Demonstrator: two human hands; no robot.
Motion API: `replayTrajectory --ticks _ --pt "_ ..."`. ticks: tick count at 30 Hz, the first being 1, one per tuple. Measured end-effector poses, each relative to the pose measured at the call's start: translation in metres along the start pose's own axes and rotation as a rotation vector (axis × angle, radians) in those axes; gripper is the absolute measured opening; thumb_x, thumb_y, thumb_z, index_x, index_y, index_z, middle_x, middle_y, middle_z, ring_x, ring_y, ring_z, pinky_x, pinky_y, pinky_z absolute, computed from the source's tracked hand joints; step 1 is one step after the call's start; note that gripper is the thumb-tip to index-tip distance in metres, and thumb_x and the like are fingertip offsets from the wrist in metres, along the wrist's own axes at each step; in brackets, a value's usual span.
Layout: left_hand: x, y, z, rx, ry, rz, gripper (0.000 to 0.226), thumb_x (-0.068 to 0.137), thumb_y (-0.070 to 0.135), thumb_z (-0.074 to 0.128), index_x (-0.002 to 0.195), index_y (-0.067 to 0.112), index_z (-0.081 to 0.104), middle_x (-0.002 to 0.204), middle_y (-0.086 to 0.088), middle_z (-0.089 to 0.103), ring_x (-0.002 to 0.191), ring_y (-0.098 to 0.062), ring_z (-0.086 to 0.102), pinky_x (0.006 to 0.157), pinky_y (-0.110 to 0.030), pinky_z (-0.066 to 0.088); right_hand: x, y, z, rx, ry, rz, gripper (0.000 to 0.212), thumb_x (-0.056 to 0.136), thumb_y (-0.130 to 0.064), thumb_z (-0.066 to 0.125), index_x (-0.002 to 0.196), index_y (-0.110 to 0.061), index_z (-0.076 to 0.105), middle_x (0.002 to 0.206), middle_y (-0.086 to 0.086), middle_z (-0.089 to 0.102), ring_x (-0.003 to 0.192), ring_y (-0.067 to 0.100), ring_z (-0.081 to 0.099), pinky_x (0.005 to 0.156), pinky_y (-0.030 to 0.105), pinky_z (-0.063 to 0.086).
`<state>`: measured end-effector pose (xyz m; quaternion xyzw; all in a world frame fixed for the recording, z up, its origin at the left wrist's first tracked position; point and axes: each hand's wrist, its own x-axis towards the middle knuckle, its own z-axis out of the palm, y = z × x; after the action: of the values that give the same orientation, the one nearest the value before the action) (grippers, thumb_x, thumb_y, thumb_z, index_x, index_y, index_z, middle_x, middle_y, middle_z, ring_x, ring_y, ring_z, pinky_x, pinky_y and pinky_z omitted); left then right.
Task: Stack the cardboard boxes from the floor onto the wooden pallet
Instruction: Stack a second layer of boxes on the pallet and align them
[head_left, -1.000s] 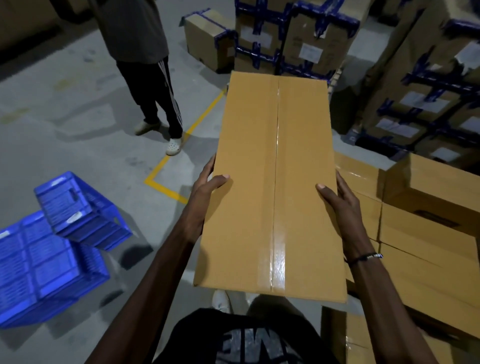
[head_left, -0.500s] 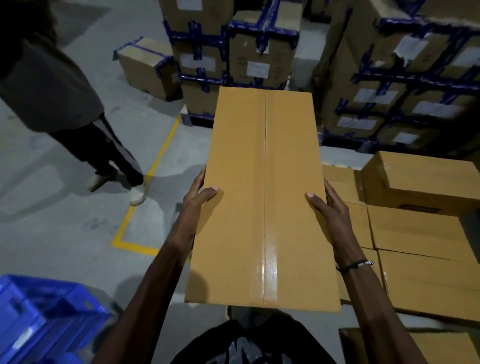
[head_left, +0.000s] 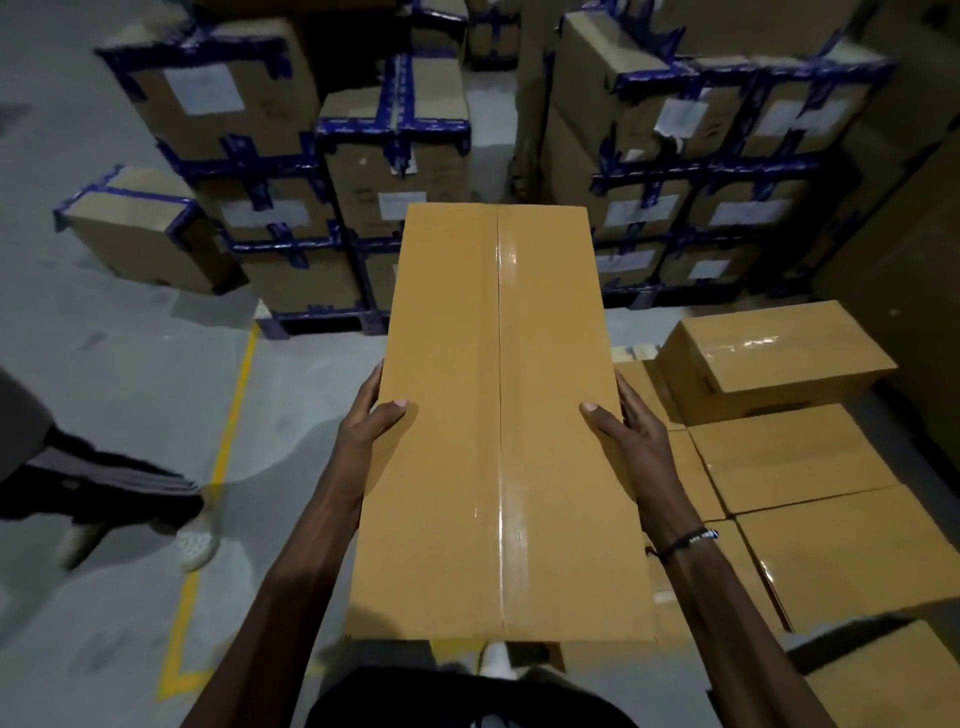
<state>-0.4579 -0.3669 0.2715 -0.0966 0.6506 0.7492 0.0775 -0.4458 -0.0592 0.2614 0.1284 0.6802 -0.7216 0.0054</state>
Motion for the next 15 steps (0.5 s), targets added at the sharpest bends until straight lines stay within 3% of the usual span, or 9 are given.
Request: replayTrajectory --ticks 3,9,11,13,15 --pt "0.053 0.007 -0.005 -0.019 -0.089 -0.031 0.059 0.09 0.032 0.064 0.147 0.041 0.054 0.138 0.003 0.068 0.121 -0.029 0.068 0.094 -0.049 0.057 0.026 0.0 0.014 0.019 0.089 -0.005 0.065 0.09 -0.024 0.077 0.15 -0.033 0.051 0.137 -0.024 0.062 0.131 -0.002 0.054 0.108 0.027 0.046" --pt "0.172 0.029 -0.02 -0.001 -0.287 -0.086 0.063 0.088 0.031 0.065 0.149 0.039 0.052 0.14 0.001 0.067 0.122 -0.032 0.068 0.099 -0.055 0.055 0.08 -0.002 0.057 0.012 0.261 -0.047 0.056 0.096 -0.012 0.068 0.147 -0.028 0.051 0.124 -0.033 0.066 0.118 -0.012 0.059 0.087 0.007 0.049" --pt "0.21 0.038 -0.026 0.015 -0.358 -0.098 0.065 0.088 0.031 0.067 0.15 0.041 0.051 0.141 0.001 0.066 0.121 -0.032 0.068 0.099 -0.056 0.055 0.096 -0.001 0.073 0.023 0.33 -0.053 0.057 0.096 -0.013 0.068 0.148 -0.027 0.051 0.125 -0.028 0.068 0.12 -0.005 0.061 0.087 0.011 0.051" --pt "0.246 0.048 -0.031 0.018 -0.416 -0.124 0.067 0.087 0.032 0.069 0.151 0.042 0.05 0.14 0.002 0.067 0.12 -0.031 0.069 0.095 -0.054 0.057 0.108 -0.003 0.091 0.024 0.374 -0.059 0.056 0.096 -0.017 0.068 0.148 -0.031 0.052 0.132 -0.02 0.067 0.125 0.005 0.061 0.095 0.022 0.054" --pt "0.275 0.057 -0.031 0.048 -0.484 -0.153 0.066 0.091 0.029 0.072 0.152 0.042 0.049 0.139 0.002 0.068 0.117 -0.028 0.071 0.087 -0.046 0.061 0.114 -0.004 0.107 0.066 0.421 -0.045 0.056 0.097 -0.018 0.067 0.15 -0.03 0.05 0.139 -0.011 0.065 0.129 0.012 0.061 0.099 0.031 0.054"
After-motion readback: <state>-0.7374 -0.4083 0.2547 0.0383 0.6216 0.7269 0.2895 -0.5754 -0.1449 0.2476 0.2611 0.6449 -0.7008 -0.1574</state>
